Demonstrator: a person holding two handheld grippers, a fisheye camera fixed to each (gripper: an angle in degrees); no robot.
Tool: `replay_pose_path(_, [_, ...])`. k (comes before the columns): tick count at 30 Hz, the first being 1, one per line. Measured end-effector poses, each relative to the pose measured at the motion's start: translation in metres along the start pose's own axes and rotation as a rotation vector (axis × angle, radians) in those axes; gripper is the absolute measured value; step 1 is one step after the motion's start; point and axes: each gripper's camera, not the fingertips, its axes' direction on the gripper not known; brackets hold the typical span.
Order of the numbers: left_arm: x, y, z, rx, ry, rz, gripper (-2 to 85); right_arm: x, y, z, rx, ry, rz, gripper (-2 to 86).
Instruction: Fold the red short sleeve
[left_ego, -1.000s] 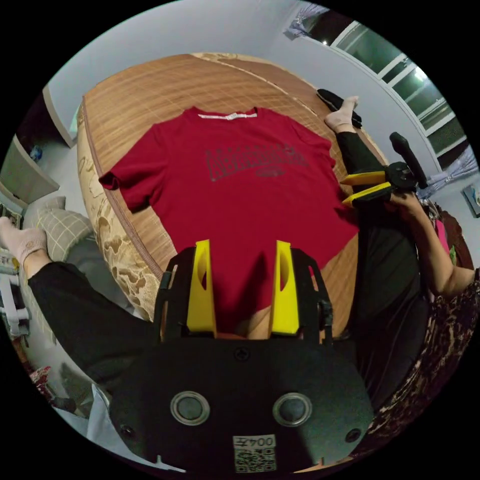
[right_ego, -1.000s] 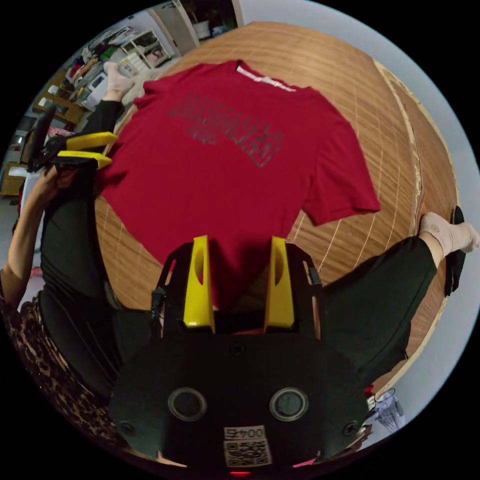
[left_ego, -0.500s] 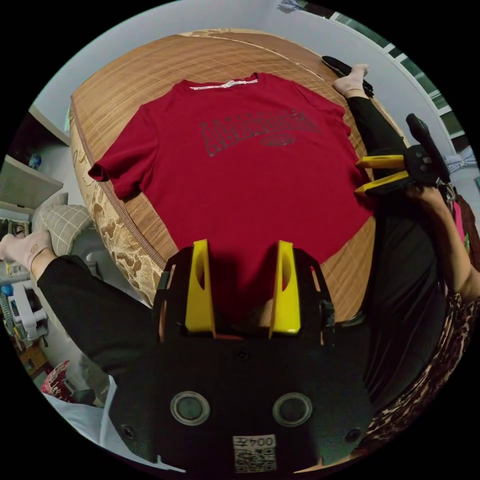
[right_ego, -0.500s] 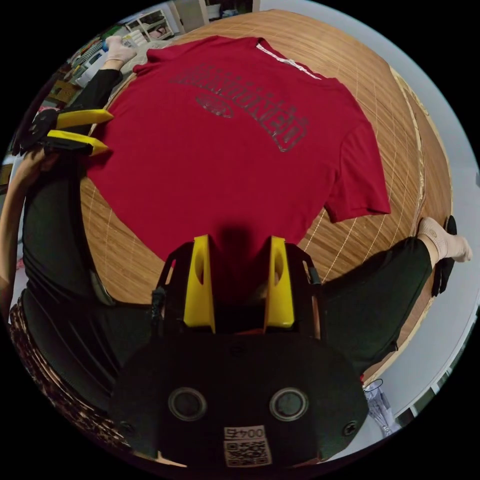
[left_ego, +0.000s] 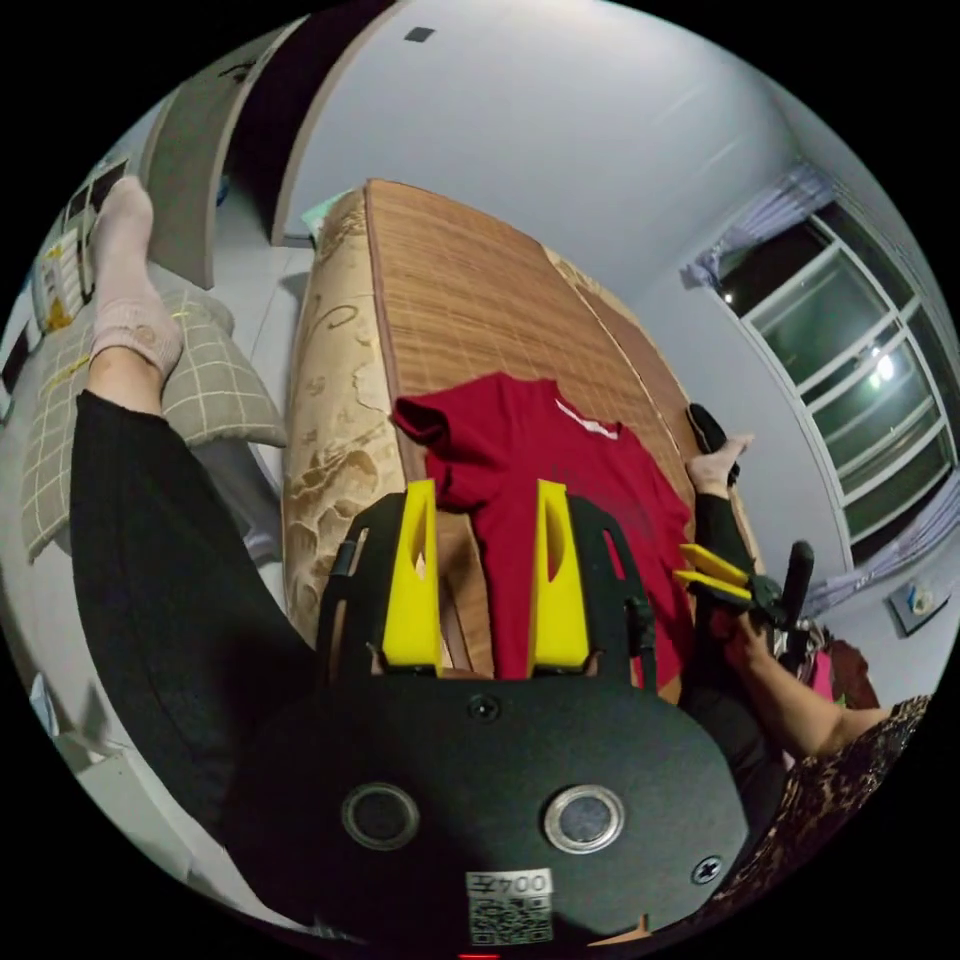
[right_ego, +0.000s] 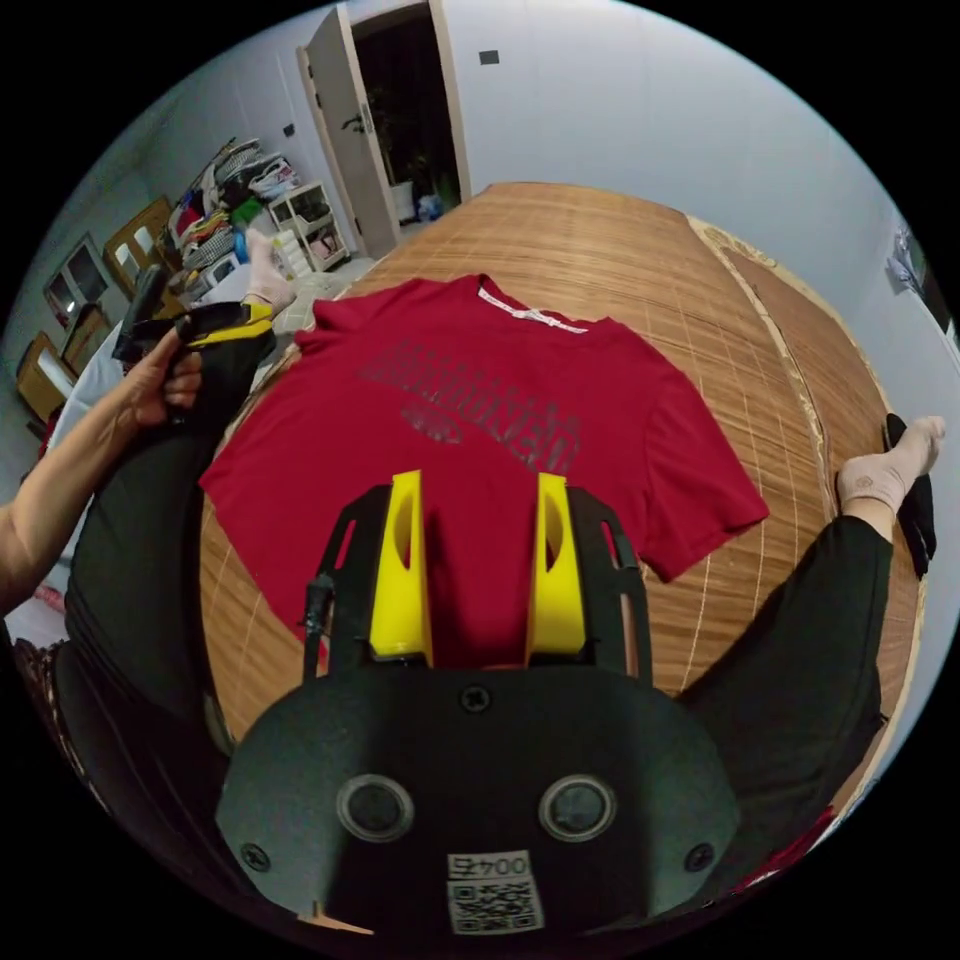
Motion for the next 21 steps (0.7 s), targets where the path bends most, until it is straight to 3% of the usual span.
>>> replay_pose_path(12, [-0.085, -0.018, -0.023, 0.145, 0.092, -0.181, 12.8, -0.016, 0.039, 0.030, -0.021, 0.063, -0.033, 15.9])
replay_pose_path(21, [-0.114, -0.050, -0.017, 0.098, 0.112, -0.191, 9.6, -0.020, 0.057, 0.037, -0.017, 0.067, -0.035, 15.9])
